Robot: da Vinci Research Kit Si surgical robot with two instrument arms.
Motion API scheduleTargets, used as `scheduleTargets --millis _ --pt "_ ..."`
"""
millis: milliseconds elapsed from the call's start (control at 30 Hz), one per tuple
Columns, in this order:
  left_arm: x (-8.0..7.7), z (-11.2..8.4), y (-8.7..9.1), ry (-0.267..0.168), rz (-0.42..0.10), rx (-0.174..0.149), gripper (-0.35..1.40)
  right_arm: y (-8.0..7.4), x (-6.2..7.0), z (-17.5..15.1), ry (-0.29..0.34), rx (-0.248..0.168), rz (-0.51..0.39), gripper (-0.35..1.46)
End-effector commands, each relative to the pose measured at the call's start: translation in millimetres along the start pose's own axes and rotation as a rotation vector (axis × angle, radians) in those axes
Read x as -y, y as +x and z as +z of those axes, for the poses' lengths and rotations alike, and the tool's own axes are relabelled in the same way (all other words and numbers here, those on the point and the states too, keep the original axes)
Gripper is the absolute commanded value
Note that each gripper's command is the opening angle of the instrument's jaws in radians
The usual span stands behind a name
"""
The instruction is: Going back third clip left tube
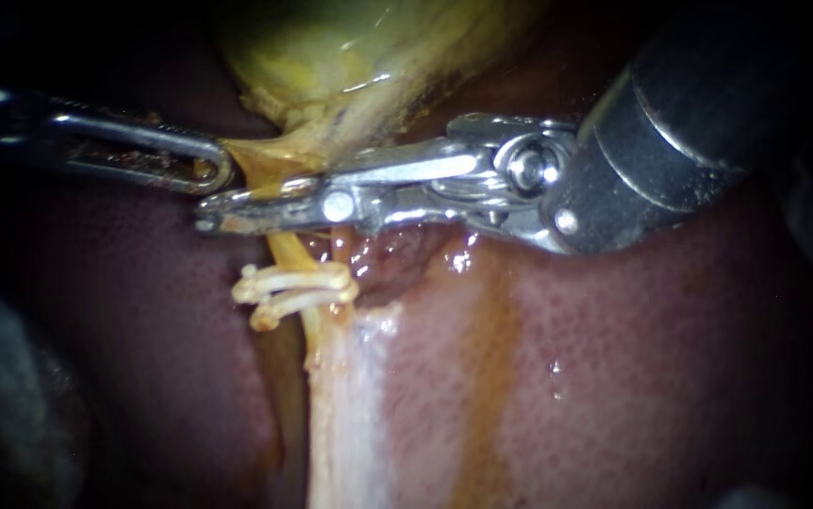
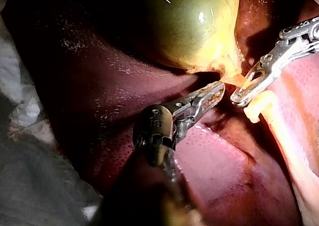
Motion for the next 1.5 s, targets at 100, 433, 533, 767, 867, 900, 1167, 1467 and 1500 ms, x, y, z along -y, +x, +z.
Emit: scheduleTargets --millis 100,433,533,767,867,900,1167,1467,1500 --pt "0.0 0.0 0.0 0.0 0.0 0.0 -0.35 0.0 0.0 0.0 0.002 -0.002 0.0 -0.35" --pt "0.0 0.0 0.0 0.0 0.0 0.0 -0.35 -0.3 -0.3 0.6 0.007 -0.008 -0.05 0.37" --pt "0.0 -0.1 0.0 0.0 0.0 0.0 -0.35 -0.5 -0.5 0.7 0.007 -0.008 -0.058 0.41" --pt "0.0 -0.1 -0.1 0.0 0.0 0.0 -0.35 -1.8 -1.6 1.4 -0.008 -0.015 -0.097 0.46" --pt "-0.1 -0.1 -0.1 0.0 0.0 0.0 -0.35 -2.2 -2.5 1.9 -0.04 -0.033 -0.12 0.49" --pt "-0.1 -0.1 -0.1 0.0 0.0 0.0 -0.35 -2.2 -2.8 1.9 -0.048 -0.039 -0.133 0.49" --pt "-0.1 -0.1 -0.1 0.0 0.0 0.0 -0.35 -2.2 -4.4 0.9 -0.106 -0.03 -0.205 0.5" --pt "-0.1 -0.2 -0.2 0.0 0.0 0.0 -0.35 -3.4 -2.2 -2.4 -0.125 -0.009 -0.447 0.5" --pt "-0.1 -0.2 -0.2 0.0 0.0 0.0 -0.35 -3.6 -1.8 -2.9 -0.131 -0.012 -0.47 0.5"
